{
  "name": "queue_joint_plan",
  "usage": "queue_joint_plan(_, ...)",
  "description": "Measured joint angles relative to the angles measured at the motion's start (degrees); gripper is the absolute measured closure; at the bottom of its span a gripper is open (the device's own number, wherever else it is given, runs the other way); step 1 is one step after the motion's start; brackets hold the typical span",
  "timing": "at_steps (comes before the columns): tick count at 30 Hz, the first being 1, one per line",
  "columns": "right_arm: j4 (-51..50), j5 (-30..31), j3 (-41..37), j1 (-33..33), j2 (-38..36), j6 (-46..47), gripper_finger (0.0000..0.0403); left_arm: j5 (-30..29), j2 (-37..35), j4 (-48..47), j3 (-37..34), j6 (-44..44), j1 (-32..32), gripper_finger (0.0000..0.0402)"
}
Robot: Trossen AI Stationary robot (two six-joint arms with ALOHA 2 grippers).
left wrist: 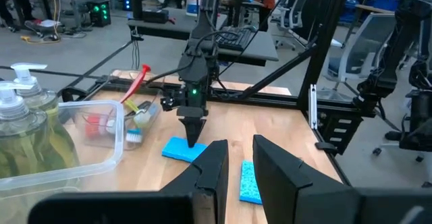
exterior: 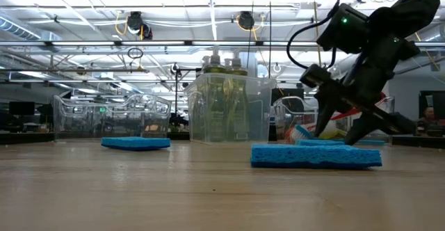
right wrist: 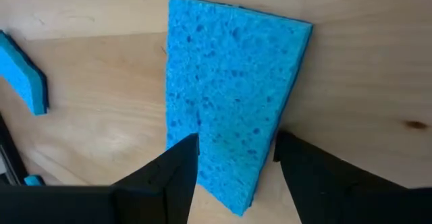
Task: Pick & Place Kitchen Sink Supplies
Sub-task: Put the blue sponge into the left transparent bin
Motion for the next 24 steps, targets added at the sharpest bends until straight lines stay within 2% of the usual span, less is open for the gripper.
queue_joint_plan(4,-0.2,2.6,-0.1,0.1,-0.3,-1.7,0.0211,0.0,0.0,-0.1,0.0,0.4,0.0,0.033)
queue_joint_plan(7,-0.3,3.4,-0.2,0.1,-0.3,-1.5,0.0235,0.0,0.0,-0.4,0.0,0.6,0.0,0.033)
queue_joint_plan(16,-0.2,4.9,-0.3,0.1,0.0,-5.2,0.0388,0.0,0.0,-0.4,0.0,0.7,0.0,0.033)
queue_joint_plan(24,1.7,5.3,-0.3,0.4,0.0,-7.6,0.04,0.0,0.0,1.5,0.0,0.3,0.0,0.033)
